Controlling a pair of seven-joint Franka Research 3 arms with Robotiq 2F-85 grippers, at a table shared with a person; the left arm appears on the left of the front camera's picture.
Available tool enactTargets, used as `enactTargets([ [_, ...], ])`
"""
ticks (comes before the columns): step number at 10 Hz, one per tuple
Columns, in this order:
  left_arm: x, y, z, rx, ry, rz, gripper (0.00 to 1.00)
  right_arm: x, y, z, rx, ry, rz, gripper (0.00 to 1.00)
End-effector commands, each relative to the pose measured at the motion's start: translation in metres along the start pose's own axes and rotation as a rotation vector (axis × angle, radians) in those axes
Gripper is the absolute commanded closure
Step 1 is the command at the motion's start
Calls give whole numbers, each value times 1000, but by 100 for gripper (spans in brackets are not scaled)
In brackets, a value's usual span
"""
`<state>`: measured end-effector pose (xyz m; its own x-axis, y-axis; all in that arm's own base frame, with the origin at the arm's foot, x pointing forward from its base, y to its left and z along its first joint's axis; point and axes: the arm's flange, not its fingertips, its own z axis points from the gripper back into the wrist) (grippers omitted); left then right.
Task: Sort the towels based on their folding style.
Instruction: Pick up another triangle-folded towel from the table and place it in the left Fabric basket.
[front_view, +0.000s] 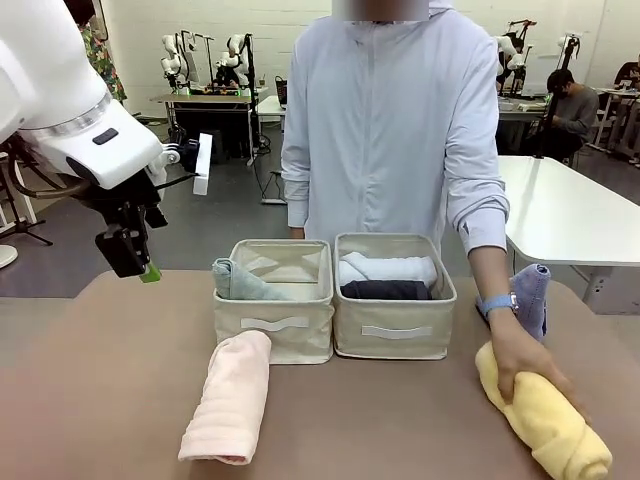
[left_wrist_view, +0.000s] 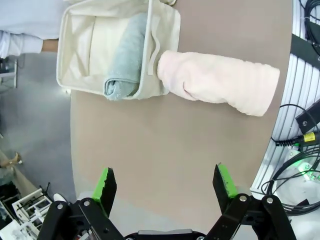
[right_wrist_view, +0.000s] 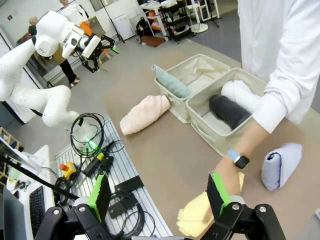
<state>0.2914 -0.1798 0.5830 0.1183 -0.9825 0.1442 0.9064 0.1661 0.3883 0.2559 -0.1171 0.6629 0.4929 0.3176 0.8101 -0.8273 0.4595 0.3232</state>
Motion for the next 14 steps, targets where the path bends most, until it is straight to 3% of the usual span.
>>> enactTargets([
  [1, 1, -1, 8, 13, -30, -23, 0, 2, 0, 0, 16, -28, 15, 0],
  [6, 4, -2, 8, 9, -19, -12, 0, 2, 0, 0, 16, -28, 15, 0],
  [8, -29, 13, 40, 9, -306, 50, 0, 2, 0, 0, 16, -28, 15, 0],
  [11, -135, 20, 84, -11, -746, 200, 0, 2, 0, 0, 16, -28, 15, 0],
  [13, -206, 16, 91, -56, -897, 296, 0, 2, 0, 0, 16, -28, 15, 0],
  [14, -235, 19, 89, -96, -918, 384, 0, 2, 0, 0, 16, -28, 15, 0],
])
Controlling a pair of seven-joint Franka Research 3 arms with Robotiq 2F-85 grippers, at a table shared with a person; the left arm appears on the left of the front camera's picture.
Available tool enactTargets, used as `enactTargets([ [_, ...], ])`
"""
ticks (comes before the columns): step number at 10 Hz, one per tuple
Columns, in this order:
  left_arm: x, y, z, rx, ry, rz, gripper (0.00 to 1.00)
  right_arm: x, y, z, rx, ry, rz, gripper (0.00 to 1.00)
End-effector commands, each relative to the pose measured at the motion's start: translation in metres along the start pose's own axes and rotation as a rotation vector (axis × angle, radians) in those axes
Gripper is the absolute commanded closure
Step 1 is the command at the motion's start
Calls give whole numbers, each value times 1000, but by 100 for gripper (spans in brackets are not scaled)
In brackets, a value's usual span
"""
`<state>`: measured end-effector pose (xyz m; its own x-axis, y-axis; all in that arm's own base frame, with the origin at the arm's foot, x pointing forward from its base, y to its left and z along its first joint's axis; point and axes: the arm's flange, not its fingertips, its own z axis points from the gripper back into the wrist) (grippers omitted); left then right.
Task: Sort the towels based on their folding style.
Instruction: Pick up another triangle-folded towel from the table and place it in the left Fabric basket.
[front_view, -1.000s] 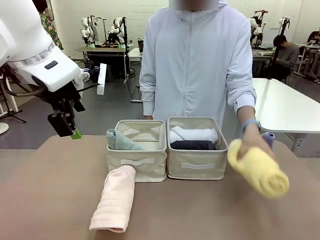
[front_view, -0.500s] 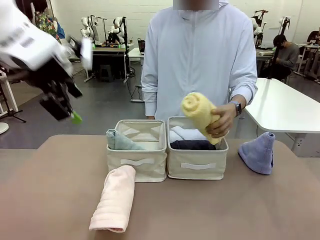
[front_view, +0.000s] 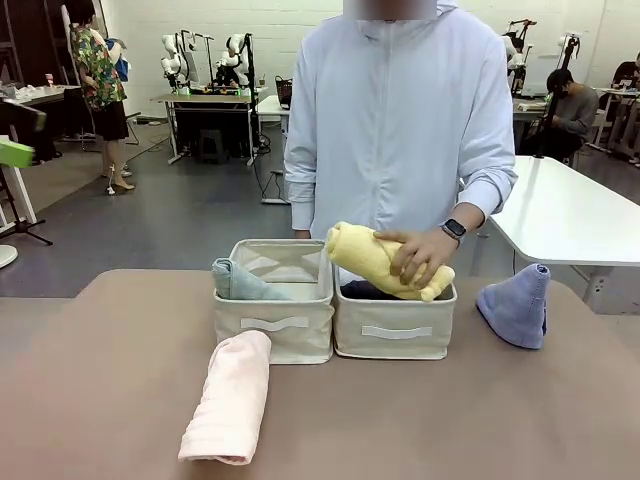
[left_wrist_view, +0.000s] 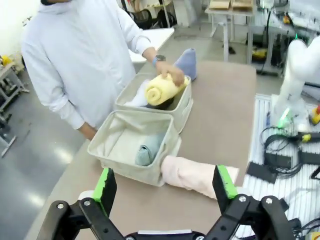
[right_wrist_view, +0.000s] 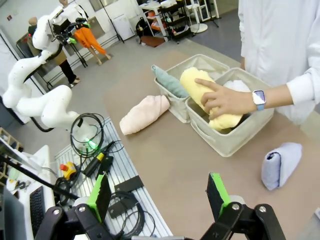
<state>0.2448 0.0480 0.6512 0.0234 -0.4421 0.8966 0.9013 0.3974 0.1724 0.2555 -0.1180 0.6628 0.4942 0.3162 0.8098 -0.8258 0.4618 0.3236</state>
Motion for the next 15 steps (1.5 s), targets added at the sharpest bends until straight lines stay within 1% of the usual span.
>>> enactTargets([
  [1, -40, 11, 19, -40, 12, 146, 0, 3, 0, -1, 18, -27, 17, 0],
  [3, -82, 23, 28, -98, 133, 221, 0, 3, 0, -1, 18, -27, 17, 0],
  [4, -103, 28, 27, -133, 164, 262, 0, 3, 0, -1, 18, -27, 17, 0],
  [5, -121, 34, 27, -160, 160, 268, 0, 3, 0, -1, 18, -27, 17, 0],
  [6, -133, 39, 29, -168, 136, 245, 0, 3, 0, -1, 18, -27, 17, 0],
  [7, -143, 41, 34, -137, 124, 222, 0, 3, 0, -1, 18, -27, 17, 0],
  [8, -155, 43, 38, -127, 76, 240, 0, 3, 0, -1, 18, -27, 17, 0],
  [10, -177, 46, 42, -119, 84, 291, 0, 3, 0, -1, 18, -27, 17, 0],
  [11, -184, 46, 44, -124, 81, 288, 0, 3, 0, -1, 18, -27, 17, 0],
  [14, -190, 45, 43, -204, 80, 208, 0, 3, 0, -1, 18, -27, 17, 0],
  [15, -183, 37, 38, -279, 97, 158, 0, 3, 0, -1, 18, -27, 17, 0],
])
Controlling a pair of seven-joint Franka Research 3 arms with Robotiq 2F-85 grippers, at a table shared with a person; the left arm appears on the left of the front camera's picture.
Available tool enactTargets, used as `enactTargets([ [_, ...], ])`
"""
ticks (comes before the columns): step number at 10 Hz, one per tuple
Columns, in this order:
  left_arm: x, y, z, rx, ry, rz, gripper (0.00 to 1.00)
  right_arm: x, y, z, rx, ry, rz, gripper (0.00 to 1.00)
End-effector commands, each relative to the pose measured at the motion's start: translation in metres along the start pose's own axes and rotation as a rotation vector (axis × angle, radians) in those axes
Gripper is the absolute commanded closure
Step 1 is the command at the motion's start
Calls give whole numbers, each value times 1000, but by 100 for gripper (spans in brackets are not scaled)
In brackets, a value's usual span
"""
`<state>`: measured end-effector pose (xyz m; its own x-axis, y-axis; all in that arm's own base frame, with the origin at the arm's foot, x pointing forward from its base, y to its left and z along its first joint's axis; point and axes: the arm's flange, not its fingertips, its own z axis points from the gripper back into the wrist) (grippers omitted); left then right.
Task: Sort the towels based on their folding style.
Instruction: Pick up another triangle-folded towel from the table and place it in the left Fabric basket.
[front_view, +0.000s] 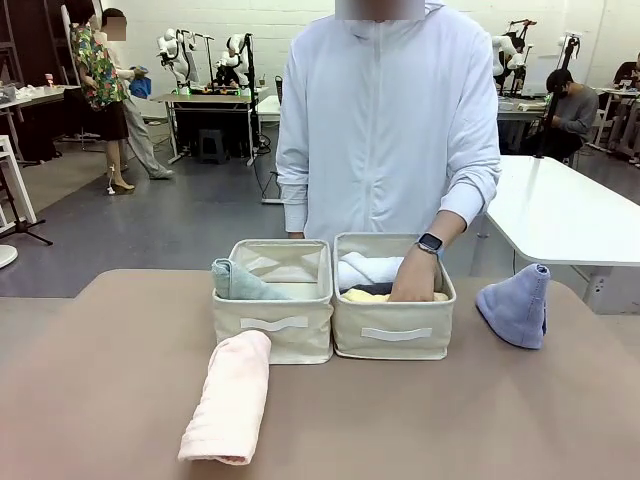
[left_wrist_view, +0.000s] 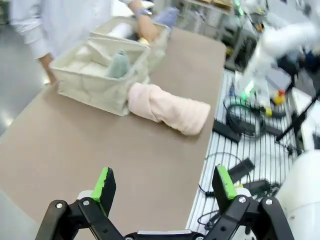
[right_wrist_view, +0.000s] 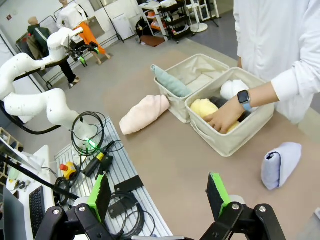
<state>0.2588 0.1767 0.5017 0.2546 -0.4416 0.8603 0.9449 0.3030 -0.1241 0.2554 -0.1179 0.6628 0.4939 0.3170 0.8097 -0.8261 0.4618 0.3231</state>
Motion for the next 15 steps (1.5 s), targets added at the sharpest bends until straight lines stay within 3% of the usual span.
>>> enactTargets([
  [1, -3, 3, 5, 48, -15, 38, 0, 3, 0, -1, 18, -28, 16, 0],
  [2, -3, 3, 5, 48, -15, 38, 0, 0, 0, 0, 0, 0, 0, 0],
  [5, -3, 3, 5, 48, -15, 38, 0, 43, -43, -70, -206, 354, -150, 0],
  [7, -3, 3, 5, 48, -15, 38, 0, 53, -79, -107, -352, 495, -260, 0],
  [10, -3, 3, 5, 48, -15, 38, 0, 43, -135, -170, -504, 575, -337, 0],
  [11, -3, 3, 5, 48, -15, 38, 0, 38, -145, -190, -527, 586, -339, 0],
  [12, -3, 3, 5, 48, -15, 38, 0, 35, -141, -202, -470, 573, -339, 0],
  [13, -3, 3, 5, 48, -15, 38, 0, 35, -143, -176, -497, 572, -316, 0],
  [15, -3, 3, 5, 48, -15, 38, 0, 35, -143, -176, -497, 572, -316, 0],
])
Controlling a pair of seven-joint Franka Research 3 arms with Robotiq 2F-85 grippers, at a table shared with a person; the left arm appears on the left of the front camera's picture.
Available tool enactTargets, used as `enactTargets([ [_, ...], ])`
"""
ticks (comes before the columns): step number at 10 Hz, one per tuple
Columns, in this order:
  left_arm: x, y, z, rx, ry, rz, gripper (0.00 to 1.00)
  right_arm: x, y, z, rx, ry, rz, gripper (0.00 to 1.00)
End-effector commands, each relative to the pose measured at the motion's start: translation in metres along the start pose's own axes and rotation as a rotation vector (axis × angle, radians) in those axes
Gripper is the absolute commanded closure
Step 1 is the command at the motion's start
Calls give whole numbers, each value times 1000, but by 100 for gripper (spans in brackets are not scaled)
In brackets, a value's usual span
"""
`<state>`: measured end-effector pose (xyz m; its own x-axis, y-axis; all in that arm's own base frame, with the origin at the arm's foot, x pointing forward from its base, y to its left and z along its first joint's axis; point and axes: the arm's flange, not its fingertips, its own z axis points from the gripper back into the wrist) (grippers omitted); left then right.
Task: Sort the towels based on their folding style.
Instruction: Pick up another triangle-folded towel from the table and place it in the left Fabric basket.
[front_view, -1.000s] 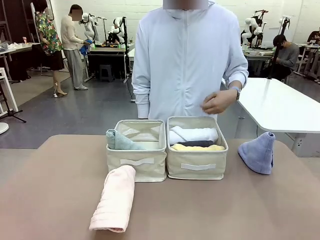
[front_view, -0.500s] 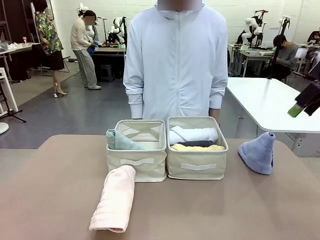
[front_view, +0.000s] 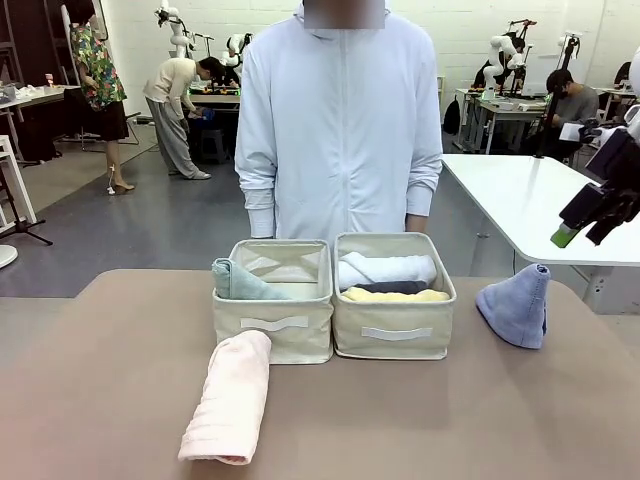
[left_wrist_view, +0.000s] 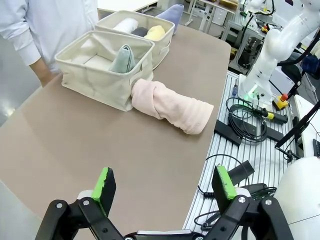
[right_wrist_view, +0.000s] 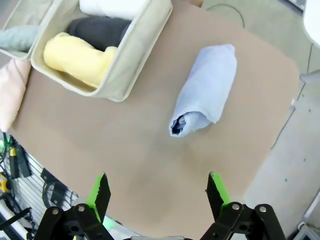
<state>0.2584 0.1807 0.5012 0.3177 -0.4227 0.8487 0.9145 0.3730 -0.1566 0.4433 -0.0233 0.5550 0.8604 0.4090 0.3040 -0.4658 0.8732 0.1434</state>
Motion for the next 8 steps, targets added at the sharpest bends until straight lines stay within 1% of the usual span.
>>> enactTargets([
  [1, 0, 2, 2, -2, -20, -29, 0, -4, 0, 6, -10, 8, 12, 0],
  [2, 0, 2, 2, -2, -20, -29, 0, 0, 0, 0, 0, 0, 0, 0],
  [3, 0, 2, 2, -2, -20, -29, 0, 6, 5, -23, -164, 15, -74, 0],
  [4, 0, 2, 2, -2, -20, -29, 0, 12, 9, -41, -199, 114, -84, 0],
  [5, 0, 2, 2, -2, -20, -29, 0, 19, 11, -54, -249, 133, -109, 0],
  [6, 0, 2, 2, -2, -20, -29, 0, 26, 11, -67, -256, 164, -127, 0],
  [8, 0, 2, 2, -2, -20, -29, 0, 34, 7, -85, -237, 191, -152, 0],
])
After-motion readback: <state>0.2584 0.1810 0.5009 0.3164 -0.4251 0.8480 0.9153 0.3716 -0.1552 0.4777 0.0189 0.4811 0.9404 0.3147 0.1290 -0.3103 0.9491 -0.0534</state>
